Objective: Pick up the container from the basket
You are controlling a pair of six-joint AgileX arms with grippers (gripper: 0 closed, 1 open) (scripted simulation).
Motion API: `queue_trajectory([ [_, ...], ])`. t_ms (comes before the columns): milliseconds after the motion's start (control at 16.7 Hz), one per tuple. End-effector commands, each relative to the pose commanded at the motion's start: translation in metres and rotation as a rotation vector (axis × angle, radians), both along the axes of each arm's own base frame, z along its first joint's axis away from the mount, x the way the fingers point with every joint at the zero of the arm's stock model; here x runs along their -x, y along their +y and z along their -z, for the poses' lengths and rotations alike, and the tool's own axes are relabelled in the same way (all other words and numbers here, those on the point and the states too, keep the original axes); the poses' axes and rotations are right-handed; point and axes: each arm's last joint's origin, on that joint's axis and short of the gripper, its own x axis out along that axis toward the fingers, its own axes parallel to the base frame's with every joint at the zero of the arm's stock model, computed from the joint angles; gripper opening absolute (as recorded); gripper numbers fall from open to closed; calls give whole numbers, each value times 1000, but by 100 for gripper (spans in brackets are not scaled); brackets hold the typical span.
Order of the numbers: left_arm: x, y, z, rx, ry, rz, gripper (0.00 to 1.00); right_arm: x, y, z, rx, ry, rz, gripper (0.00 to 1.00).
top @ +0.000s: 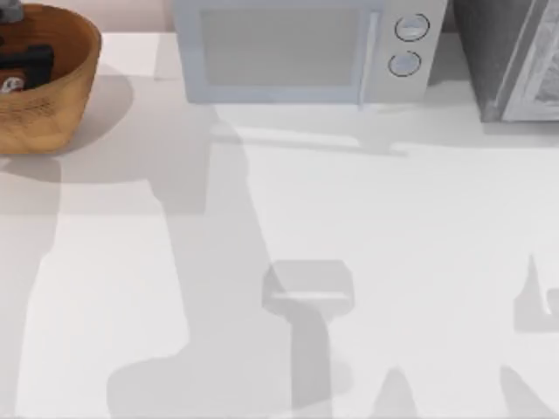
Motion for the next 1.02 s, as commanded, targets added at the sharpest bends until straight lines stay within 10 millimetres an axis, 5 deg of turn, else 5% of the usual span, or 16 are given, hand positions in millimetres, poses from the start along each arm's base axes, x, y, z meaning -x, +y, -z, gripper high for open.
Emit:
queue_trajectory([
  [600,0,0,0,0,0,0,2,0,0,0,0,0,0,100],
  [1020,0,0,0,0,0,0,0,0,0,0,0,0,0,100],
])
